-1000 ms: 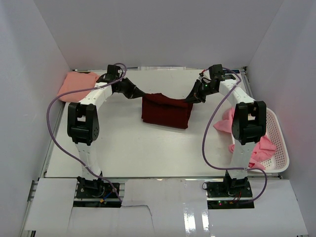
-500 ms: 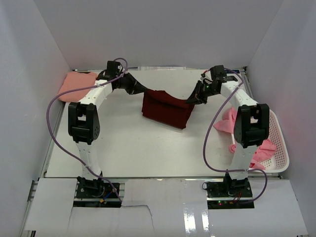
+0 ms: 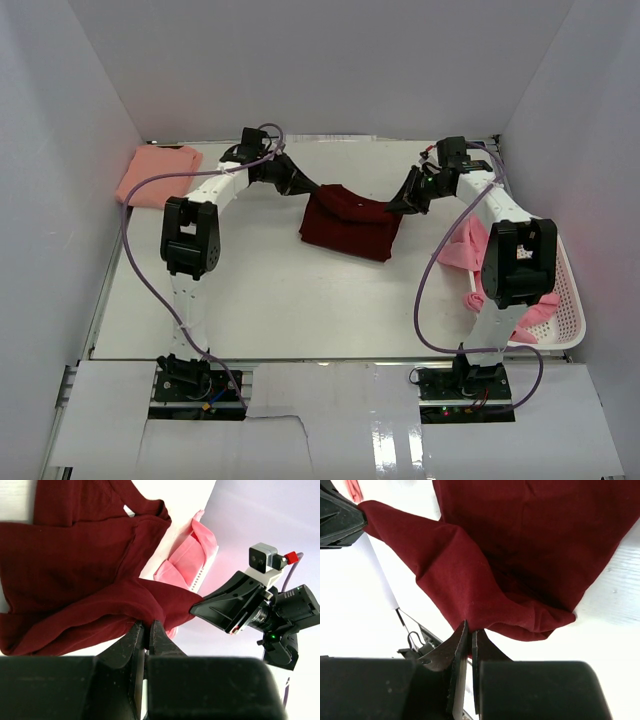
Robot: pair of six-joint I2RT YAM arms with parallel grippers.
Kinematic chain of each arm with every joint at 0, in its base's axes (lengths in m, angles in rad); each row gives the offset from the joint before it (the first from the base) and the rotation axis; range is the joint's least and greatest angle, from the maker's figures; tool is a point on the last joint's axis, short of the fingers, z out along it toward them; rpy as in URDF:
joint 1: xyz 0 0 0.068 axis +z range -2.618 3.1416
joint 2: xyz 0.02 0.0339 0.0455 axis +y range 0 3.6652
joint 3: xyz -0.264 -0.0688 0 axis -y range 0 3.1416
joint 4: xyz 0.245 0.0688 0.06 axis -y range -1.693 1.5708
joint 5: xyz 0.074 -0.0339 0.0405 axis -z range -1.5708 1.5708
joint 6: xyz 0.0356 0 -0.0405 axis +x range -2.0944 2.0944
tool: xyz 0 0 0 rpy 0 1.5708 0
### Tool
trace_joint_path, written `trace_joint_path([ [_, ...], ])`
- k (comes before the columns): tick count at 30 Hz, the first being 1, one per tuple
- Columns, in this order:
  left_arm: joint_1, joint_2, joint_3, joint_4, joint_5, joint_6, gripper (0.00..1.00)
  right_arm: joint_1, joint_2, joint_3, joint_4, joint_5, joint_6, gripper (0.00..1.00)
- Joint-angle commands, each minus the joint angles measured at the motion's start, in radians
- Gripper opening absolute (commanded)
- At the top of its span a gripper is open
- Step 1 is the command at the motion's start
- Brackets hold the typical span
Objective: Fold and stack the t-shirts
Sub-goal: Fold the long partially folded tshirt into a neat square
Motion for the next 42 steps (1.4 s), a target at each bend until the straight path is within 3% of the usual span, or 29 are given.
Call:
trace_joint_path([
  [1, -0.005, -0.004, 0.066, 0.033, 0.038, 0.008, 0.02, -0.019, -0.043, 0.009, 0.037, 0.015, 0.005, 0.08],
  [14, -0.034, 0.177, 0.204, 0.144, 0.033, -0.026, 0.04, -0.064, 0.108, 0.101, 0.085, 0.067, 0.013, 0.08],
  [23, -0.073, 0.262, 0.154, 0.285, 0.064, -0.049, 0.04, -0.047, 0.215, 0.149, 0.120, 0.193, 0.015, 0.08],
  [30, -0.080, 0.231, 0.074, 0.276, 0.044, 0.000, 0.04, 0.013, 0.360, 0.256, 0.059, 0.276, -0.024, 0.08],
  [35, -0.080, 0.206, 0.071, 0.169, 0.018, 0.065, 0.04, 0.074, 0.465, 0.388, -0.027, 0.340, -0.065, 0.08],
  [42, -0.062, 0.009, -0.093, 0.042, -0.175, 0.141, 0.03, 0.154, 0.525, 0.415, -0.046, 0.304, -0.079, 0.08],
])
